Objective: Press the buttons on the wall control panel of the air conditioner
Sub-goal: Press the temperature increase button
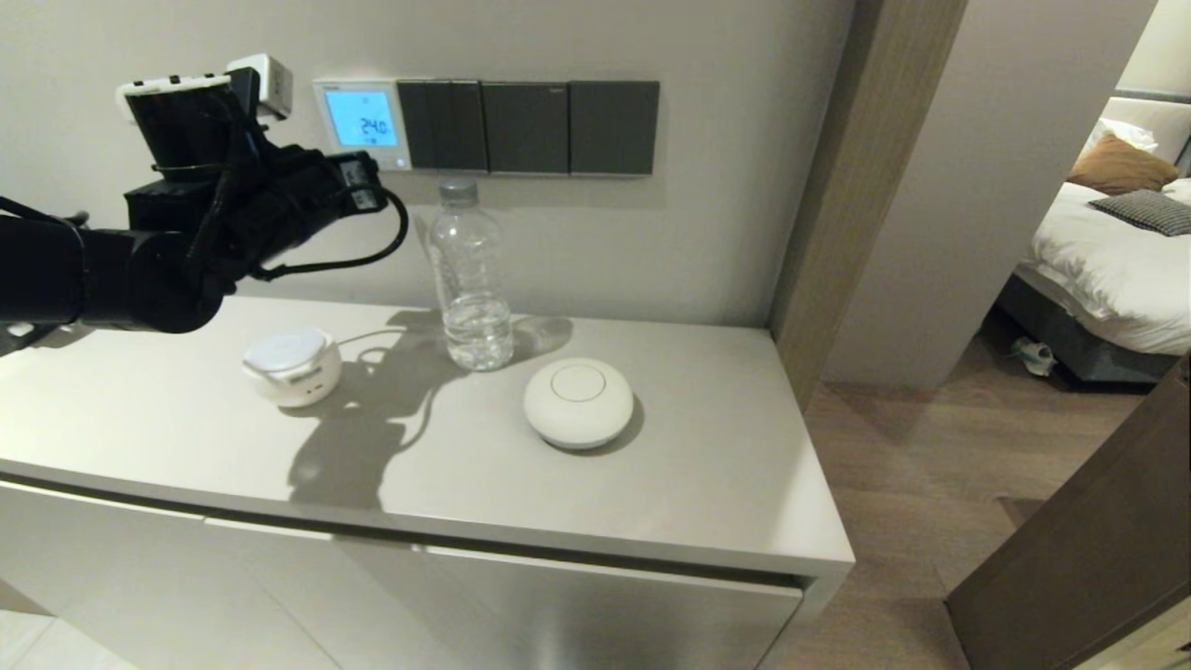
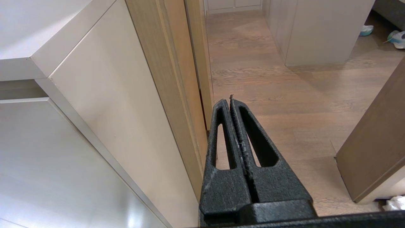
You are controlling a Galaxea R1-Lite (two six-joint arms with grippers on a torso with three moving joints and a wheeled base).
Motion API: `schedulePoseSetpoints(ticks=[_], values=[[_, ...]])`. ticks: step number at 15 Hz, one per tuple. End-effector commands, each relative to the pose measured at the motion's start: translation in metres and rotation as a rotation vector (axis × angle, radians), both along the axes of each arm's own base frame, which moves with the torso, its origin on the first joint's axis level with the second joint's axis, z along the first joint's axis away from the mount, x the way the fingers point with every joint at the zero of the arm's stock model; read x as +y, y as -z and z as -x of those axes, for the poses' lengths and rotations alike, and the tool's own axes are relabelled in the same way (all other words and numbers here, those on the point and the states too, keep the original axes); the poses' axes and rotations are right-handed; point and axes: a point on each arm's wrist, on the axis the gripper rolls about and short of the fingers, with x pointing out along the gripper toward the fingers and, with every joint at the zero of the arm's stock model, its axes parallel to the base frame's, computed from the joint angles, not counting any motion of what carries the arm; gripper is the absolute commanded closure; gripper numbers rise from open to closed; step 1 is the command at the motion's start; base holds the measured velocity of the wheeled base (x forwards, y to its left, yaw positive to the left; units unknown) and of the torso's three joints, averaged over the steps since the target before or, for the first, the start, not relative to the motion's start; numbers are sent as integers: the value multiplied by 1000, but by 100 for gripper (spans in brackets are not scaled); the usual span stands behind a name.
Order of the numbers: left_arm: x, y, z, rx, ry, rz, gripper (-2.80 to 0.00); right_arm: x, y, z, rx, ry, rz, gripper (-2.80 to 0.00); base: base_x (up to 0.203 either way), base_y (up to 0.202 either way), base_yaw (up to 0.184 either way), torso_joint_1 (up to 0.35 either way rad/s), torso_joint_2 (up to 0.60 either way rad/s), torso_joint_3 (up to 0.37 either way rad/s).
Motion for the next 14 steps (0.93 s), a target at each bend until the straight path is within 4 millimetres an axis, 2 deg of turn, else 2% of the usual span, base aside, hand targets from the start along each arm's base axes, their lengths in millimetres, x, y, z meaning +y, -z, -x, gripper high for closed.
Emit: schedulePoseSetpoints(ticks=[1, 14], values=[[-2, 1, -1, 0, 4, 2, 0, 0, 1, 0, 3, 0, 0, 0, 0, 0, 0, 0, 0, 0], [-5, 12, -15, 17, 9, -3, 0, 0, 1, 0, 2, 0, 0, 0, 0, 0, 0, 0, 0, 0]])
